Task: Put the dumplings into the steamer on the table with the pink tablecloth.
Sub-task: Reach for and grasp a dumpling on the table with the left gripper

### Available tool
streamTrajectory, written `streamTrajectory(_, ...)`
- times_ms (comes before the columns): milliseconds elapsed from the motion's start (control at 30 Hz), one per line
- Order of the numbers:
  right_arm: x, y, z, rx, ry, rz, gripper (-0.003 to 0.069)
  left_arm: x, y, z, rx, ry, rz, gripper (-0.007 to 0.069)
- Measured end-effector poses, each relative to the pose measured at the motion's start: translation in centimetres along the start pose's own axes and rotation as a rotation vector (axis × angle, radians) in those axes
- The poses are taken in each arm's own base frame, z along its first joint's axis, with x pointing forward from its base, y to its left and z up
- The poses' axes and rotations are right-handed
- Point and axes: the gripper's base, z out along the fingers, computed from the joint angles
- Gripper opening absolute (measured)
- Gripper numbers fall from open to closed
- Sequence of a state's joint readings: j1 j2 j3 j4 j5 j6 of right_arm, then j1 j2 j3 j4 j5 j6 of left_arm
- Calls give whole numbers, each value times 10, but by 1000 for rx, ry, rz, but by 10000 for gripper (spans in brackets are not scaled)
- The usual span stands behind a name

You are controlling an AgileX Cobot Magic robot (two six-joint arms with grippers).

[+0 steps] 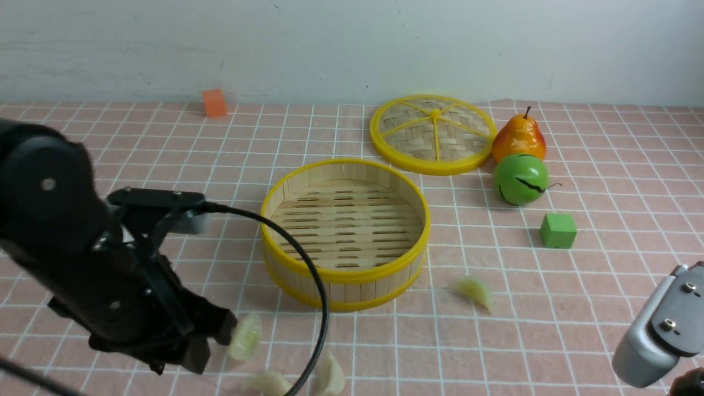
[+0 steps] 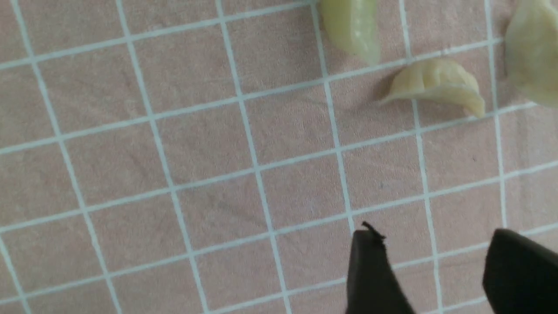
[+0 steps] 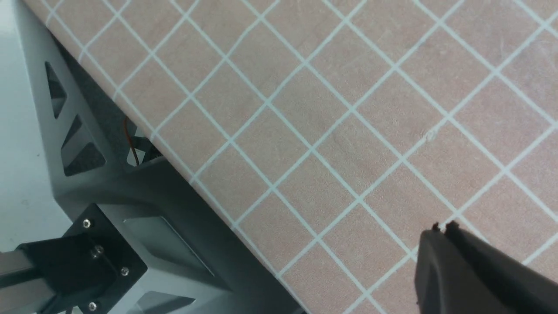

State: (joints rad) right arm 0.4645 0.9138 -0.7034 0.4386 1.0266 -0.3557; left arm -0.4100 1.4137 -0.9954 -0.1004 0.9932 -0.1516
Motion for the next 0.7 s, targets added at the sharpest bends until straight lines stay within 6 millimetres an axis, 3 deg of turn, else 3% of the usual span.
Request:
streamTrajectory(100,-1,-1,0,7,-12,-2,-2,-16,-1,20,-10,22,2,462)
streamTrajectory(233,-1,-1,0,9,-16,-2,1,-34,-1,51,-17,16,37,507)
streamTrajectory(567,-1,-1,0,9,-16,-2,13,-54,3,113,-42,-33,100,511)
streamTrajectory(700,-2,-1,0,11,-18,-2,15,-56,3,116,-44,-45,104,497)
